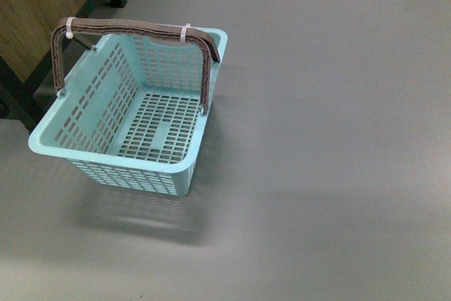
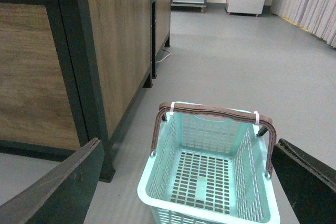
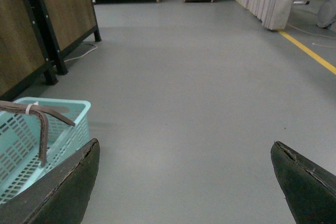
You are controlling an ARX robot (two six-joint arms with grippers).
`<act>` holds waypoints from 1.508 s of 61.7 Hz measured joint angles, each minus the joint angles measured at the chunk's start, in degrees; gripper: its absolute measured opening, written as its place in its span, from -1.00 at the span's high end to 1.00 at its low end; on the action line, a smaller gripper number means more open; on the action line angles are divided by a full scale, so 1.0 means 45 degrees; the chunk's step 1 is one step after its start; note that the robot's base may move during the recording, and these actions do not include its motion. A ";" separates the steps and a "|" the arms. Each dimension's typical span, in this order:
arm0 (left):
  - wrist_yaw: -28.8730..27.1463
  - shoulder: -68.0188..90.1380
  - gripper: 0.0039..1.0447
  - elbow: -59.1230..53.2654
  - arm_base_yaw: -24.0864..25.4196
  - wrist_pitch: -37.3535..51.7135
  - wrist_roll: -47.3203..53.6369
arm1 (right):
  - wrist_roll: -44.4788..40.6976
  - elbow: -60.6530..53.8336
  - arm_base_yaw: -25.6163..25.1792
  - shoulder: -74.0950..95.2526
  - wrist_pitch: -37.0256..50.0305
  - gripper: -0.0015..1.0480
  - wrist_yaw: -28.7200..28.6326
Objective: Pick lemon and mango into basket
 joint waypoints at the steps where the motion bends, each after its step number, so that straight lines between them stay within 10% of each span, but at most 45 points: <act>1: 0.0000 0.0000 -0.87 0.0000 0.0000 -0.0005 0.0000 | 0.0000 0.0000 0.0000 0.0000 0.0000 -0.83 0.0000; 24: -0.0141 0.0121 -0.87 0.0053 -0.0044 -0.0078 -0.0121 | 0.0000 0.0000 0.0000 0.0000 0.0000 -0.83 0.0000; 33: -0.1506 0.4153 -0.87 0.2069 0.0413 -0.3997 -0.5289 | -0.0005 0.0000 0.0000 0.0000 0.0000 -0.83 -0.0019; 47: 0.0976 1.0603 -0.87 0.2900 0.1894 0.1996 -1.1691 | 0.0000 0.0000 0.0000 0.0000 0.0000 -0.83 -0.0019; 61: 0.0933 1.8734 -0.87 0.5799 0.1258 0.7533 -1.5416 | 0.0000 0.0000 0.0000 0.0000 0.0000 -0.83 -0.0024; 93: 0.0447 2.8613 -0.87 1.5324 -0.1073 0.6217 -1.8185 | 0.0000 0.0000 0.0000 0.0000 0.0000 -0.83 -0.0024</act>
